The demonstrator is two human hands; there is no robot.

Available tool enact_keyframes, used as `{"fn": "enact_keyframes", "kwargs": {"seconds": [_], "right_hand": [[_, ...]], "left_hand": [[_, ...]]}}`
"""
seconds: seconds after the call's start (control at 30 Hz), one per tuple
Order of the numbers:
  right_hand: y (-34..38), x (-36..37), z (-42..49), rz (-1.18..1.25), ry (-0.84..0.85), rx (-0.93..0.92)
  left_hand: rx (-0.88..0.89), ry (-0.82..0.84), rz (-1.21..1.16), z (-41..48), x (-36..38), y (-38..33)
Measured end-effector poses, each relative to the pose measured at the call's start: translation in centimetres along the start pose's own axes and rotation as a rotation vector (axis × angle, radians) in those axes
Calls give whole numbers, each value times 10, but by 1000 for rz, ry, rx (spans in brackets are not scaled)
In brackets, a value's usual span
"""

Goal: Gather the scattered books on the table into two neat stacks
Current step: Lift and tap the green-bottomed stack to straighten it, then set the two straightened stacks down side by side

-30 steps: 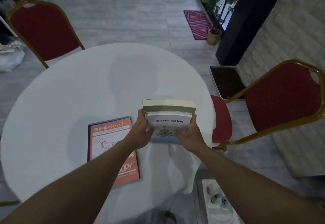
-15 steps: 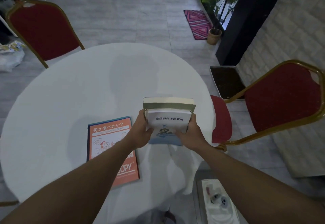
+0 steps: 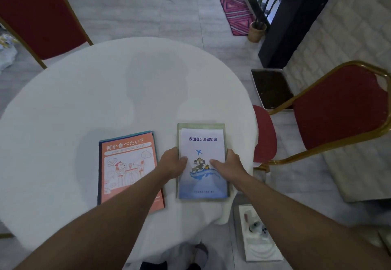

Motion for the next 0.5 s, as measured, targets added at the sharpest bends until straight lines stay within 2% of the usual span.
{"fn": "enact_keyframes", "kwargs": {"seconds": [0.23, 0.37, 0.5], "right_hand": [[-15, 4, 4, -271, 59, 125], [-13, 3, 9, -322, 133, 147], [0, 6, 9, -389, 95, 160]], "left_hand": [[-82, 90, 130, 7, 29, 21], [-71, 154, 168, 11, 30, 23], [-64, 162, 170, 11, 24, 22]]}}
Point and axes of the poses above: each hand's wrist, its own z-axis towards the middle knuckle, its own x-axis out of the palm, y = z × x, the point moved 7 cm from there along z, towards the middle knuckle, and after that the axes turned 5 degrees about -x, right-handed, at the moved point
